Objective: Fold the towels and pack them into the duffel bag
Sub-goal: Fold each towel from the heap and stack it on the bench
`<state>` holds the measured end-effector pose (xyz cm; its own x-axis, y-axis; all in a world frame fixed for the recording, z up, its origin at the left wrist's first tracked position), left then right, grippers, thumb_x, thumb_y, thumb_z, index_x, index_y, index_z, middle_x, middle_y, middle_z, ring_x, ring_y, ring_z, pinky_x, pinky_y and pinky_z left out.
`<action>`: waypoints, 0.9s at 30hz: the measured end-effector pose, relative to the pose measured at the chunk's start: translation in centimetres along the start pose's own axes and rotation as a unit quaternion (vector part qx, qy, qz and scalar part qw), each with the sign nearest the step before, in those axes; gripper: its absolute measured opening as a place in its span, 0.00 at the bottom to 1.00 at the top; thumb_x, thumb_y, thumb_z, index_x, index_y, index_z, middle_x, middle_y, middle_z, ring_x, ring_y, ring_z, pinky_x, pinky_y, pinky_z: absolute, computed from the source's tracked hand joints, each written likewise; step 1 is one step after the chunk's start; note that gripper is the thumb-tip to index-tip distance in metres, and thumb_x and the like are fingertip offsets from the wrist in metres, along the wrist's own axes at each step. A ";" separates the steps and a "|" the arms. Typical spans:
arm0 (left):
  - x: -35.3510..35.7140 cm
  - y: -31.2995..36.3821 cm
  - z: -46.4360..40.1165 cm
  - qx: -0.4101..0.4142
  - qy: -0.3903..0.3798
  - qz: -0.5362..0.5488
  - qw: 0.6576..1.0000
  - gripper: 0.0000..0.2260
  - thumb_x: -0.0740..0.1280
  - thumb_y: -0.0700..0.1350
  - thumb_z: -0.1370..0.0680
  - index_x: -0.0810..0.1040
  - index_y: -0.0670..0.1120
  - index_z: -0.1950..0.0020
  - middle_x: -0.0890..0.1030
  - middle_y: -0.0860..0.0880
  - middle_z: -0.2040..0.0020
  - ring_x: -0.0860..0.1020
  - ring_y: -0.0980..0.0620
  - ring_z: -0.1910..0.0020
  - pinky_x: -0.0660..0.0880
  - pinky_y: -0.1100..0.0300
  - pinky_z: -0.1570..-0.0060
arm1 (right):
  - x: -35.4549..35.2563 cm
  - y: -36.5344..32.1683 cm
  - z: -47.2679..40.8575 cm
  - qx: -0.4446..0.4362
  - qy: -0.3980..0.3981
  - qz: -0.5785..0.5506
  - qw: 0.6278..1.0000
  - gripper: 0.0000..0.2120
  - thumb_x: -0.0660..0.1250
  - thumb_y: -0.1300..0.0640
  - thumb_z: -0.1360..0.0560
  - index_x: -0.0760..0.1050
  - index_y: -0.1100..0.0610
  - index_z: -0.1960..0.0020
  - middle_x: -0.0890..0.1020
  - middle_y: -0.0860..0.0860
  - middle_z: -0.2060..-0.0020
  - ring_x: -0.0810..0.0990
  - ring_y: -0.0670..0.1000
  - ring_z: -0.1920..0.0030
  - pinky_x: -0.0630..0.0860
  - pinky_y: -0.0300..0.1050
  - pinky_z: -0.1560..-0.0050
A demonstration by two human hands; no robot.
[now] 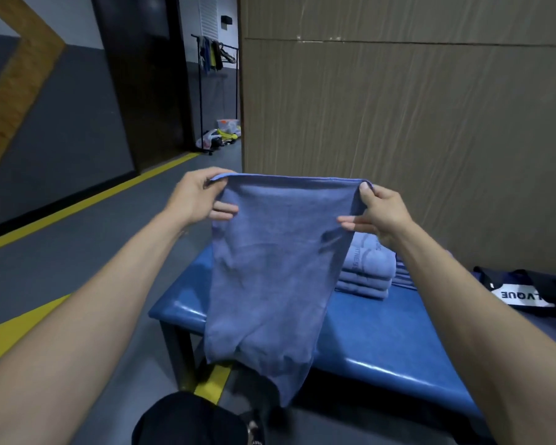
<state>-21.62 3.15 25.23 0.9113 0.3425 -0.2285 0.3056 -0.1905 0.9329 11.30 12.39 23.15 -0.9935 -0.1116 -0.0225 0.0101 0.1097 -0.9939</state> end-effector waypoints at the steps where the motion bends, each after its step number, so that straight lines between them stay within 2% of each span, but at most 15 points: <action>1: 0.1 -0.3 -0.3 0.011 0.000 0.011 1.000 0.11 0.59 0.38 0.15 0.79 0.47 0.40 0.81 0.42 0.47 0.86 0.52 0.58 0.83 0.61 0.60 | 0.6 0.3 -0.4 0.000 -0.007 -0.021 1.000 0.11 0.60 0.51 0.15 0.77 0.56 0.49 0.81 0.56 0.53 0.87 0.61 0.57 0.85 0.54 0.57; 3: -0.2 -0.8 -1.0 0.055 0.009 -0.017 0.998 0.11 0.60 0.37 0.15 0.80 0.46 0.41 0.82 0.45 0.45 0.84 0.58 0.53 0.81 0.61 0.49 | 1.4 0.8 -1.5 -0.016 -0.009 -0.016 1.000 0.11 0.59 0.51 0.15 0.78 0.54 0.50 0.82 0.53 0.52 0.86 0.58 0.52 0.83 0.52 0.52; 5: -0.4 -1.1 -1.8 0.097 0.023 -0.100 0.990 0.12 0.61 0.38 0.16 0.83 0.49 0.42 0.83 0.50 0.43 0.80 0.56 0.45 0.76 0.58 0.42 | 2.2 1.0 -2.6 -0.042 -0.016 0.015 0.999 0.13 0.59 0.50 0.15 0.79 0.50 0.54 0.83 0.49 0.56 0.85 0.52 0.51 0.78 0.49 0.51; 8: -0.3 -2.0 -3.4 0.104 0.027 -0.139 0.984 0.13 0.62 0.39 0.16 0.83 0.50 0.40 0.80 0.57 0.39 0.73 0.60 0.33 0.68 0.69 0.40 | 3.6 1.3 -4.7 -0.070 -0.028 0.028 0.997 0.16 0.59 0.50 0.15 0.81 0.51 0.56 0.83 0.45 0.63 0.80 0.46 0.58 0.76 0.46 0.50; 10: -0.1 -3.1 -5.0 0.097 0.023 -0.139 0.985 0.13 0.62 0.39 0.16 0.82 0.50 0.38 0.77 0.57 0.36 0.69 0.62 0.29 0.65 0.75 0.41 | 4.5 1.6 -6.5 -0.080 -0.036 0.026 0.996 0.16 0.59 0.50 0.16 0.82 0.51 0.56 0.84 0.46 0.60 0.80 0.47 0.57 0.76 0.48 0.48; 11: -0.1 -3.5 -5.9 0.098 0.022 -0.140 0.985 0.13 0.62 0.39 0.16 0.82 0.51 0.38 0.77 0.56 0.34 0.68 0.62 0.28 0.65 0.74 0.41 | 5.0 1.7 -7.4 -0.086 -0.037 0.027 0.995 0.16 0.59 0.50 0.16 0.82 0.51 0.56 0.84 0.47 0.59 0.80 0.48 0.56 0.76 0.47 0.48; 15: -0.2 -5.1 -9.4 0.087 0.026 -0.129 0.988 0.13 0.61 0.39 0.16 0.82 0.50 0.37 0.77 0.56 0.34 0.67 0.60 0.26 0.64 0.68 0.38 | 6.1 1.7 -10.6 -0.107 -0.018 0.038 0.993 0.16 0.59 0.51 0.15 0.81 0.57 0.52 0.84 0.47 0.59 0.80 0.45 0.58 0.75 0.42 0.53; 20: -0.9 -3.9 -13.5 0.111 0.036 -0.117 0.986 0.13 0.61 0.39 0.15 0.81 0.51 0.38 0.76 0.53 0.31 0.67 0.59 0.26 0.63 0.69 0.37 | 7.1 -0.7 -13.8 -0.154 -0.002 0.034 0.987 0.15 0.59 0.52 0.15 0.81 0.52 0.54 0.82 0.46 0.59 0.78 0.44 0.58 0.74 0.42 0.54; 24: -1.2 -4.2 -15.0 0.120 0.039 -0.117 0.985 0.13 0.62 0.41 0.16 0.82 0.53 0.38 0.77 0.53 0.31 0.70 0.58 0.28 0.66 0.66 0.36 | 7.8 -1.3 -14.7 -0.165 -0.005 0.022 0.986 0.14 0.58 0.53 0.15 0.81 0.53 0.51 0.83 0.47 0.56 0.80 0.43 0.56 0.76 0.38 0.54; 27: -0.3 -7.1 -13.5 0.099 0.018 -0.130 0.986 0.12 0.62 0.38 0.16 0.82 0.46 0.39 0.79 0.54 0.38 0.72 0.58 0.31 0.66 0.73 0.39 | 8.3 1.6 -14.5 -0.144 -0.018 0.041 0.989 0.14 0.60 0.55 0.15 0.80 0.54 0.55 0.81 0.48 0.60 0.77 0.44 0.59 0.73 0.40 0.56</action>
<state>-27.82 16.78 22.43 0.7855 0.4351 -0.4402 0.5791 -0.2657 0.7708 1.45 26.01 22.90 -0.9861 -0.1245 -0.1104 0.0526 0.3963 -0.9166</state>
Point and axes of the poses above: each hand's wrist, its own z-axis away from the middle knuckle, its own x-axis out of the palm, y = z × x, the point moved 10 cm from there along -z, towards the middle knuckle
